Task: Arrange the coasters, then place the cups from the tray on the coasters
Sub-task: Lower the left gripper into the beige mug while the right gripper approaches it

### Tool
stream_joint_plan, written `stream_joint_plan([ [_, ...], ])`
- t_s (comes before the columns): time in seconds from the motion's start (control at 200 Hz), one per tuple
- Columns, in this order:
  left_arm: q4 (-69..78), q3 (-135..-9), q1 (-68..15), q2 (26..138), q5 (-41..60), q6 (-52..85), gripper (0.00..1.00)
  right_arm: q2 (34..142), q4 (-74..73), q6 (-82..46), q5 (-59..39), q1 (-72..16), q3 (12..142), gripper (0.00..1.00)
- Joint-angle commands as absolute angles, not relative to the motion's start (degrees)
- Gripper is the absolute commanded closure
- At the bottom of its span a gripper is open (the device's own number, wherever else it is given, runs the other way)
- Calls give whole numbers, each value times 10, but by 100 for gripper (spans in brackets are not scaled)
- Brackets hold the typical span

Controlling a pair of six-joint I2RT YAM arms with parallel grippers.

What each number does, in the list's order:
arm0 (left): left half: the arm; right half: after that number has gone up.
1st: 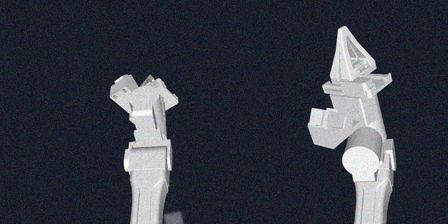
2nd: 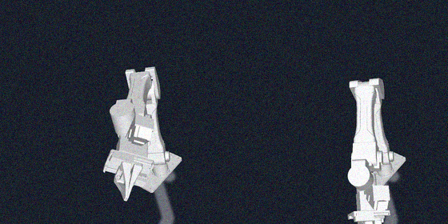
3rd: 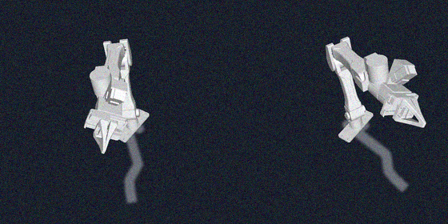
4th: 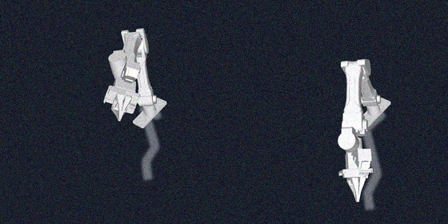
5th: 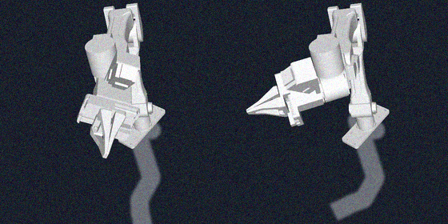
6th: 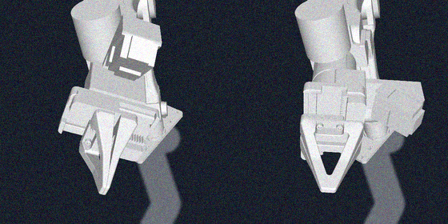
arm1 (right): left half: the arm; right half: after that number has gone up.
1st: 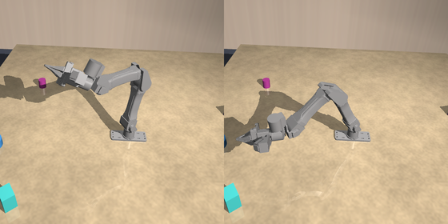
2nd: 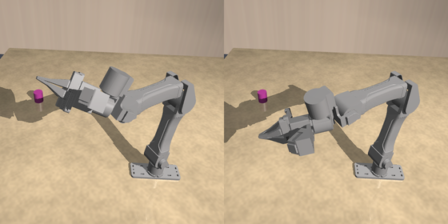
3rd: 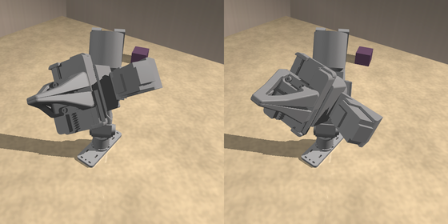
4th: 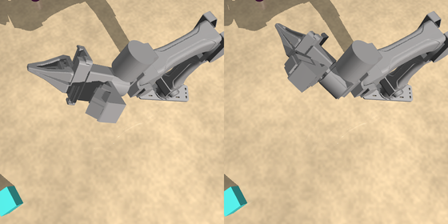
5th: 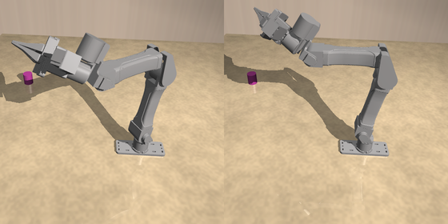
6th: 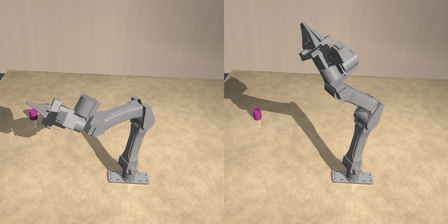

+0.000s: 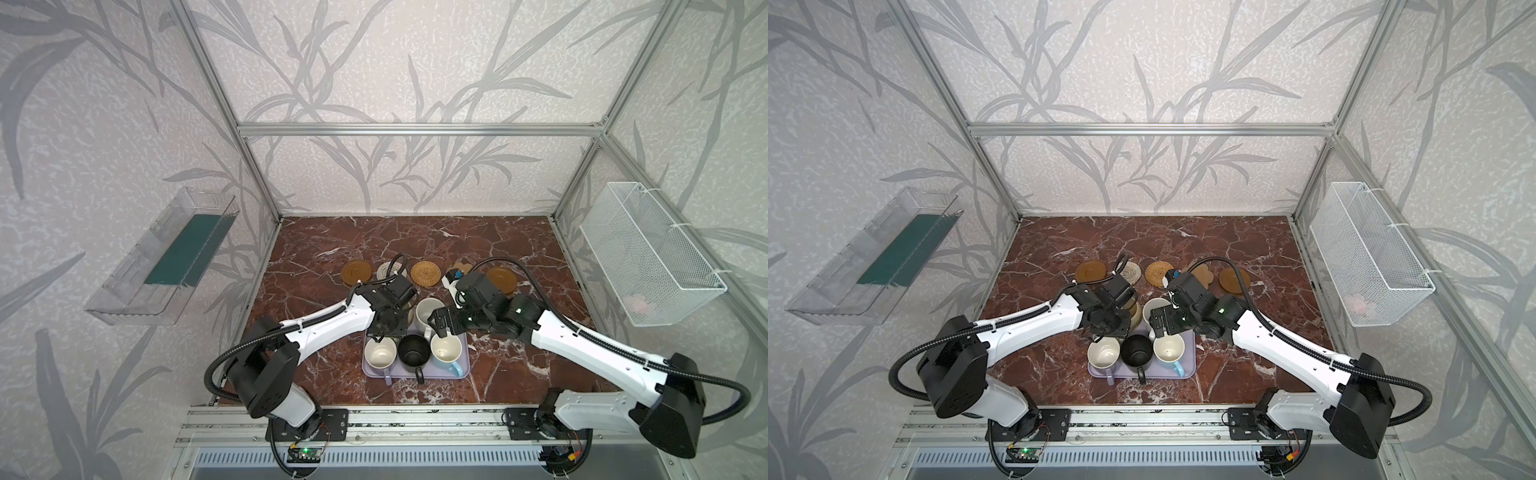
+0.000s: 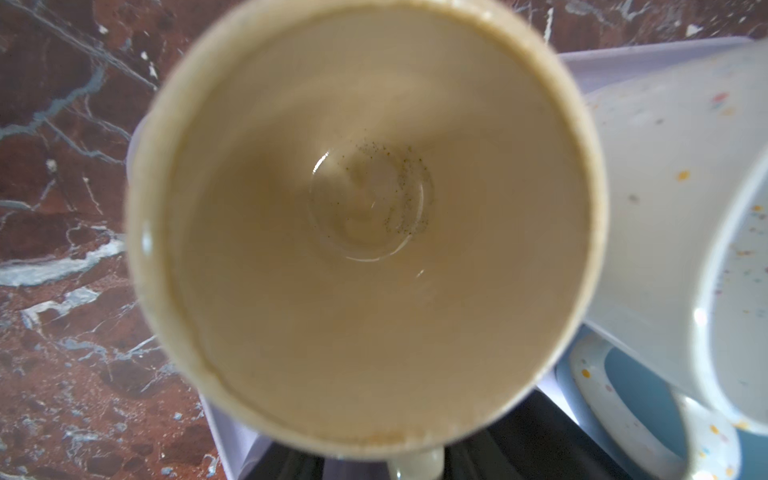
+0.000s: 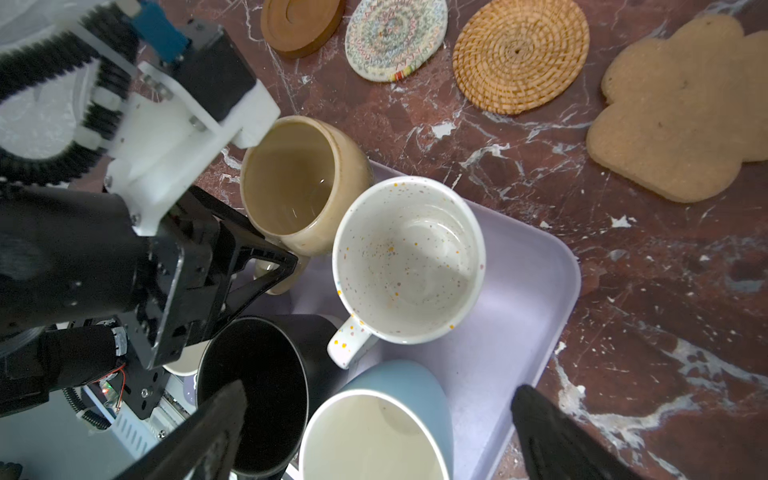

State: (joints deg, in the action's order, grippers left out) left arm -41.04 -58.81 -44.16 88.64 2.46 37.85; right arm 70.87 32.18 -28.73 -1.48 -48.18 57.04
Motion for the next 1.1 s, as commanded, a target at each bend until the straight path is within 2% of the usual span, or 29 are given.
stream_joint_plan([
  [0.0, -404, -602, -444, 900, 16, 388, 59, 686, 334, -276, 10, -484, 580, 1],
  [0.515, -390, -613, -444, 921, 17, 387, 72, 672, 332, -279, 25, -483, 563, 1],
  [0.87, -388, -615, -444, 938, 14, 379, 73, 668, 327, -282, 28, -483, 559, 1],
  [0.97, -386, -618, -444, 936, 19, 378, 83, 665, 325, -282, 28, -483, 559, 1],
  [1.095, -393, -625, -444, 930, 14, 375, 86, 664, 324, -283, 28, -483, 561, 1],
])
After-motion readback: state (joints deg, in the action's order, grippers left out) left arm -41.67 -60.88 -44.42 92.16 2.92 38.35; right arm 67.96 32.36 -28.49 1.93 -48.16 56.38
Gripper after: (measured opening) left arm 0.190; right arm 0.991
